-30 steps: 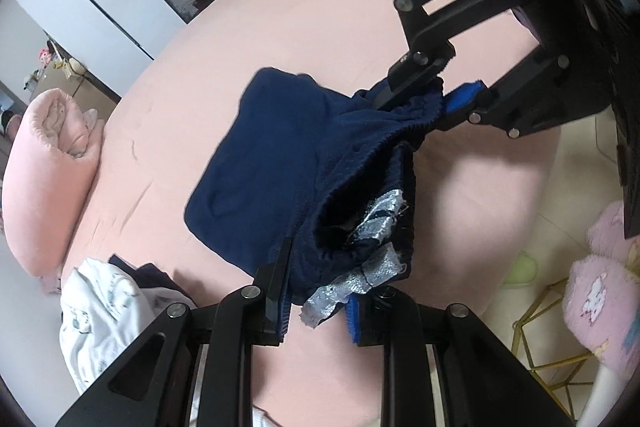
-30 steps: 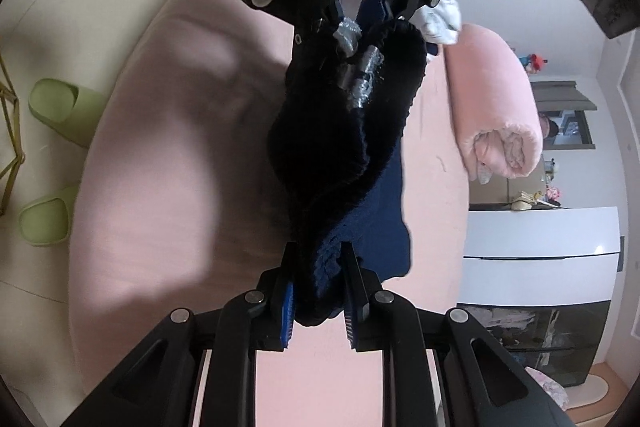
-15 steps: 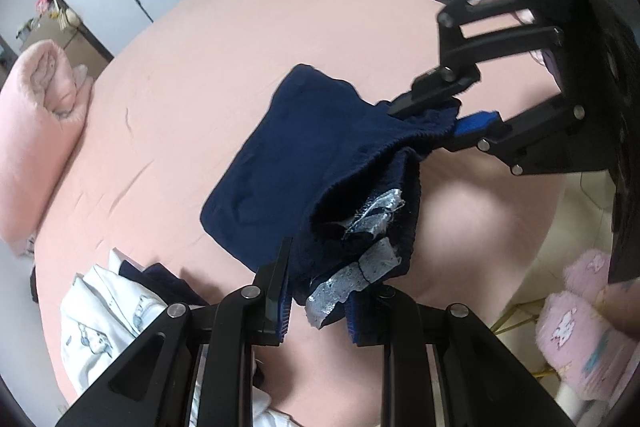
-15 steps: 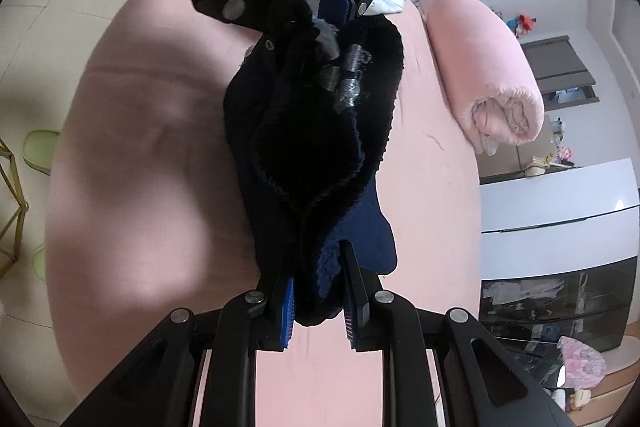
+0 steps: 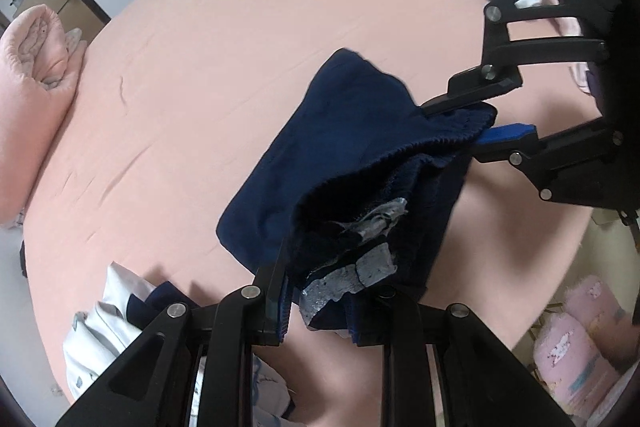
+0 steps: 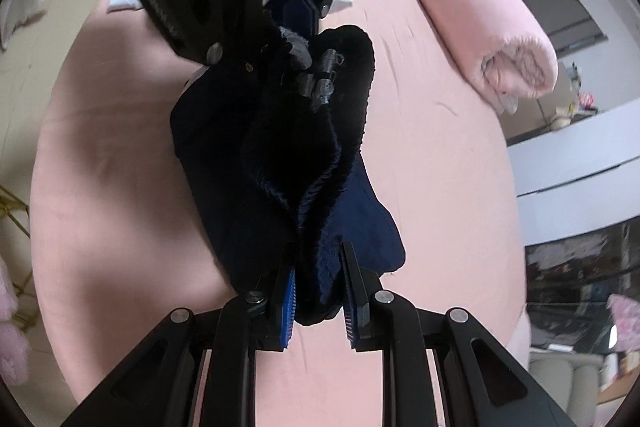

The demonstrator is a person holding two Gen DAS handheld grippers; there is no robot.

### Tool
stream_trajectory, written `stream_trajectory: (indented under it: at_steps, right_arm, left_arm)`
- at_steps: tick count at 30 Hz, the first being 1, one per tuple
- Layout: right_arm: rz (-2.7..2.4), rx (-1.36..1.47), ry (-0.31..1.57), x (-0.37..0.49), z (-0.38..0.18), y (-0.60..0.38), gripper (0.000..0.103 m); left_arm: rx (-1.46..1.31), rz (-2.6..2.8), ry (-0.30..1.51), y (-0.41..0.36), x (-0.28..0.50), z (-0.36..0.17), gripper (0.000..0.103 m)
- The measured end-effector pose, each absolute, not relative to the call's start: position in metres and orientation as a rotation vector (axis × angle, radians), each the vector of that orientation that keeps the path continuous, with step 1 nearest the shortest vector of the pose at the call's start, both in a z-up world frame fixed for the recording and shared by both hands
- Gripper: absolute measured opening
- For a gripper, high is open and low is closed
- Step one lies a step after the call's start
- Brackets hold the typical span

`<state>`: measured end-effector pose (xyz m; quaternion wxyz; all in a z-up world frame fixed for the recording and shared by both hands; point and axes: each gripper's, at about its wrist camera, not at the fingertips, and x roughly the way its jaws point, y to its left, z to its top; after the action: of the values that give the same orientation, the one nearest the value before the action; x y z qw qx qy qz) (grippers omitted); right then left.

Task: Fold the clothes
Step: 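Lift the folded navy pants bundle with both grippers holding the waistband, then lower the navy pants onto the bed and open both grippers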

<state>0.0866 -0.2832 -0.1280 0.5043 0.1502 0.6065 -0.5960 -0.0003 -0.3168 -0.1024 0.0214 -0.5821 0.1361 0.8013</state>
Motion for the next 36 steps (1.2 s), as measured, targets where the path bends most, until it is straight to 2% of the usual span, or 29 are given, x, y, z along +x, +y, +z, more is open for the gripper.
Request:
stream_trajectory:
  at_steps: [4,10,13,17,19,23,25,27,33,36]
  right_arm:
    - [-1.464,0.442,1.425,0.072,-0.129,-0.293,0.019]
    - [-1.488,0.624,1.314,0.045,-0.134,-0.304,0.019]
    - [-1.505,0.695,1.252,0.036,-0.134,-0.304,0.019]
    - [-1.548,0.779,1.172,0.022,-0.13,-0.303,0.023]
    - [-1.57,0.791,1.158,0.02,-0.128,-0.302,0.026]
    - [-1.611,0.816,1.115,0.015,-0.125,-0.295,0.032]
    - [-1.642,0.831,1.077,0.01,-0.122,-0.292,0.04]
    - [-1.673,0.87,1.022,0.003,-0.118,-0.288,0.053]
    - [-1.817,0.921,0.951,-0.019,-0.112,-0.278,0.058]
    - [-1.836,0.972,0.904,-0.031,-0.114,-0.276,0.058]
  left_arm:
    - [-1.866,2.471,0.375,-0.324,-0.013,-0.111,0.019]
    - [-1.952,2.422,0.166,-0.338,-0.027,-0.125,0.019]
    - [-2.028,2.402,0.116,-0.343,-0.032,-0.132,0.024]
    - [-2.075,2.456,0.172,-0.344,-0.033,-0.132,0.054]
    - [-2.071,2.48,0.156,-0.346,-0.032,-0.13,0.054]
    - [-2.071,2.508,-0.033,-0.36,-0.03,-0.125,0.054]
    - [-2.077,2.538,-0.109,-0.369,-0.029,-0.124,0.054]
    - [-2.075,2.585,-0.198,-0.378,-0.028,-0.12,0.054]
    - [-2.067,2.66,-0.445,-0.394,-0.025,-0.11,0.054]
    - [-2.075,2.735,-0.353,-0.387,-0.026,-0.103,0.054]
